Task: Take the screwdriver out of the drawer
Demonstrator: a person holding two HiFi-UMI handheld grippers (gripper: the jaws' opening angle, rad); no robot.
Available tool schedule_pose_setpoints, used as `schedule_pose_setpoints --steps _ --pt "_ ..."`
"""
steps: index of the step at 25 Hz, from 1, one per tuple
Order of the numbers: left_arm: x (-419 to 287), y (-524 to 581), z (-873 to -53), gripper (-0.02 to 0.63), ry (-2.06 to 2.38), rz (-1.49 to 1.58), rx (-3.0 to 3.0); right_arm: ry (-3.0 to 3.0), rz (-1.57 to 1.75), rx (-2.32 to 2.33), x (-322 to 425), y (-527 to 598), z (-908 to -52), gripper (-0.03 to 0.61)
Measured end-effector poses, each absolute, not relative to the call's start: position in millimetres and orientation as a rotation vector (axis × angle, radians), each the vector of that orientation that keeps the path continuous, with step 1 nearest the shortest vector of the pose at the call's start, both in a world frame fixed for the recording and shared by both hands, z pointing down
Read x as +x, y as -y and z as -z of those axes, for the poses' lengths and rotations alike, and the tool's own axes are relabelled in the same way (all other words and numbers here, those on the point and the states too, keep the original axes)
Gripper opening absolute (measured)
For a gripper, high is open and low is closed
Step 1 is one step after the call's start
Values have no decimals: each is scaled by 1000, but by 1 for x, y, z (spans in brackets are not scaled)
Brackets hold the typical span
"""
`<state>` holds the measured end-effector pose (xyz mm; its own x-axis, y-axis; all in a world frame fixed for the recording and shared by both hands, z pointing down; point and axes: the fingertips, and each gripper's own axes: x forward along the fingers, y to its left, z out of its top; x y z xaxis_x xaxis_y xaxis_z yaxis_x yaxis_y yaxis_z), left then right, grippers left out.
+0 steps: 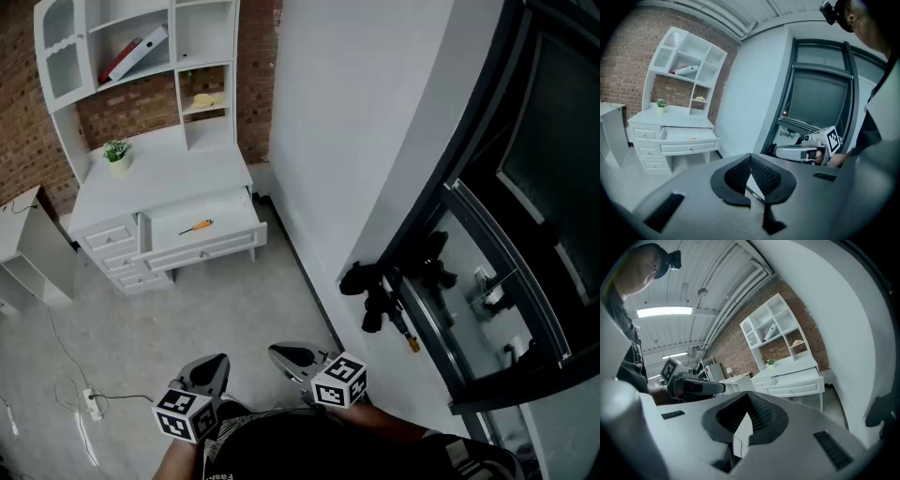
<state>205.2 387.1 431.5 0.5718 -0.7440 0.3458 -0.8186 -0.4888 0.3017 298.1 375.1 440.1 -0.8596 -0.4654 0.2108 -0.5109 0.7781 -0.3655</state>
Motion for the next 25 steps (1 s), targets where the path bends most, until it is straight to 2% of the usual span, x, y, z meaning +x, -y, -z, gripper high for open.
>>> schedule_pose_setpoints --steps 25 --pt "212 -401 -434 15 1231 -230 2366 2845 -626 765 300 -392 -443 6"
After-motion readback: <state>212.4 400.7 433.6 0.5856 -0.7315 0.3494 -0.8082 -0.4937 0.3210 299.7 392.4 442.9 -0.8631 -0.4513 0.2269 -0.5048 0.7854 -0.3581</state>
